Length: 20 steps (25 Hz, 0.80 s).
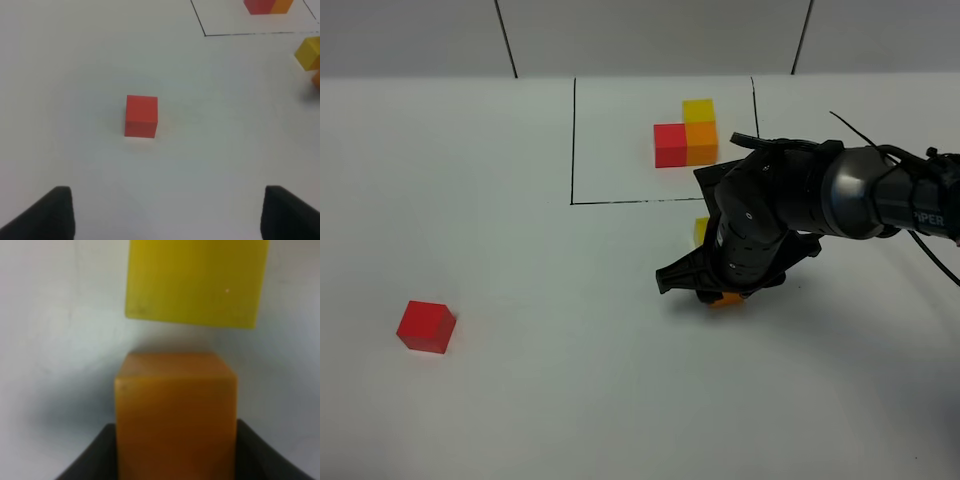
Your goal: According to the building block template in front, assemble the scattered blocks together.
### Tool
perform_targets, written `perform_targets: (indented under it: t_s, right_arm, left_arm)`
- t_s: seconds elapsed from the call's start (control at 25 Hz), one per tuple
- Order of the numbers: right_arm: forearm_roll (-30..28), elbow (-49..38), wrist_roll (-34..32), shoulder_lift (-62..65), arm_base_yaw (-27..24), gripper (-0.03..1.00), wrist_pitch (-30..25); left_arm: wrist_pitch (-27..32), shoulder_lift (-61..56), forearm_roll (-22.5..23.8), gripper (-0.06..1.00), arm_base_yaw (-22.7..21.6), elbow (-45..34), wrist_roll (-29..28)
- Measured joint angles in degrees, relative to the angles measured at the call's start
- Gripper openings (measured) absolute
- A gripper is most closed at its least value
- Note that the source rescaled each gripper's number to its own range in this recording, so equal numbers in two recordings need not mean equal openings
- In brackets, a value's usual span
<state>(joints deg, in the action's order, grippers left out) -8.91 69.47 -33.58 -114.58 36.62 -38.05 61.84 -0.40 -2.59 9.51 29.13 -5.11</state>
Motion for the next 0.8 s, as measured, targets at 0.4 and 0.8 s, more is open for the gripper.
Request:
perform_targets:
  t_s: [0.4, 0.8]
  right_arm:
    - [0.38, 0.00, -0.06, -0.24, -1.29, 0.01, 2.28]
    - [0.35, 0.05, -0.22, -0.52, -2.20, 0.01, 3.42]
  left_arm:
    - [0.00, 0.00, 0.00, 0.65, 0.00, 0.00, 0.05]
    - [0.00, 0.00, 0.00, 0.65, 0.00, 0.00, 0.05]
